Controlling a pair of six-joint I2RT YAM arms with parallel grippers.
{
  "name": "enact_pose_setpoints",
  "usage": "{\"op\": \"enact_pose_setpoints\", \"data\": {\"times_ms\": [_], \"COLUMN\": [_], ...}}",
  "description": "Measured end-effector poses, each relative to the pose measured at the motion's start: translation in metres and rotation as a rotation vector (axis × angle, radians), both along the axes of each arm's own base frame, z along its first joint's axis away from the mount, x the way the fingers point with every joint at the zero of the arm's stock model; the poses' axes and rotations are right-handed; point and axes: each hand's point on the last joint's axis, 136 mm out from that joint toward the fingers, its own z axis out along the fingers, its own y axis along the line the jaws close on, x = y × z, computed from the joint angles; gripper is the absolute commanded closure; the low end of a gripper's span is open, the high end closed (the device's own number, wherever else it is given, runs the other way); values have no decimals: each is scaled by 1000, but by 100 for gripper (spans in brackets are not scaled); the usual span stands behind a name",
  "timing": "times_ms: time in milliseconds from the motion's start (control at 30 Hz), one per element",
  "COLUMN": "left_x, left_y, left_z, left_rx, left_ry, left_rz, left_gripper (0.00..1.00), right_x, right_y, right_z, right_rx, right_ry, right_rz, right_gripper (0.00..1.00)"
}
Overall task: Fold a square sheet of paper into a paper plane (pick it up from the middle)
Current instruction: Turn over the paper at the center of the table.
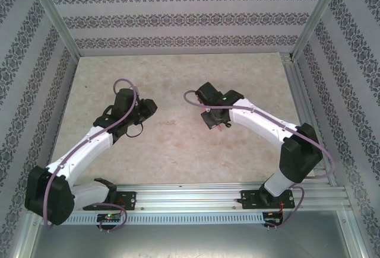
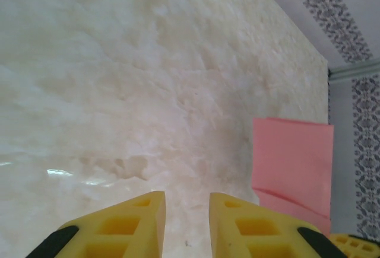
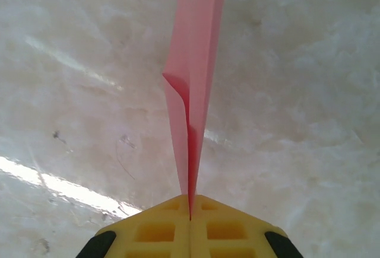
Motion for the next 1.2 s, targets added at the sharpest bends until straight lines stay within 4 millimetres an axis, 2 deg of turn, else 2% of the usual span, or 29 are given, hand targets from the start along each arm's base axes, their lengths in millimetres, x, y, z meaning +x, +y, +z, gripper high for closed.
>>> {"op": "enact_pose_setpoints", "data": {"times_ms": [167, 267, 333, 500, 533, 600, 667, 767, 833, 900, 967, 1033, 1133, 1200], "left_x": [-13, -20, -24, -26, -27, -28, -29, -31, -37, -47, -58, -66, -65, -60], "left_y": [42, 59, 66, 67, 64, 59, 50, 31, 8, -22, -54, -84, -120, -137], "left_z": [-17, -27, -30, -32, -31, -31, -31, -37, -47, -59, -68, -77, -87, -94], "left_rx": [12, 9, -1, -26, -32, -49, -82, -133, -142, -133, -120, -101, -86, -76], "left_ry": [43, 69, 82, 93, 93, 98, 96, 103, 138, 176, 213, 247, 271, 283], "left_rz": [103, 146, 162, 145, 131, 103, 63, -17, -98, -198, -295, -382, -459, -486], "left_gripper": [71, 71, 70, 68, 67, 65, 60, 59, 61, 64, 68, 71, 78, 83], "right_x": [-25, -44, -54, -74, -76, -78, -79, -75, -64, -53, -44, -43, -53, -53], "right_y": [16, 41, 64, 102, 109, 119, 124, 108, 80, 48, 18, -4, -13, -10], "right_z": [-39, -53, -59, -63, -63, -60, -52, -32, -18, -18, -29, -51, -73, -76], "right_rx": [-194, -242, -233, -109, -68, 4, 87, 199, 315, 421, 502, 561, 606, 634], "right_ry": [36, 51, 52, 102, 117, 140, 146, 128, 99, 92, 107, 151, 237, 265], "right_rz": [59, 114, 146, 156, 155, 145, 128, 73, -25, -139, -259, -363, -422, -431], "right_gripper": [89, 85, 77, 62, 61, 60, 51, 43, 43, 45, 46, 46, 46, 46]}}
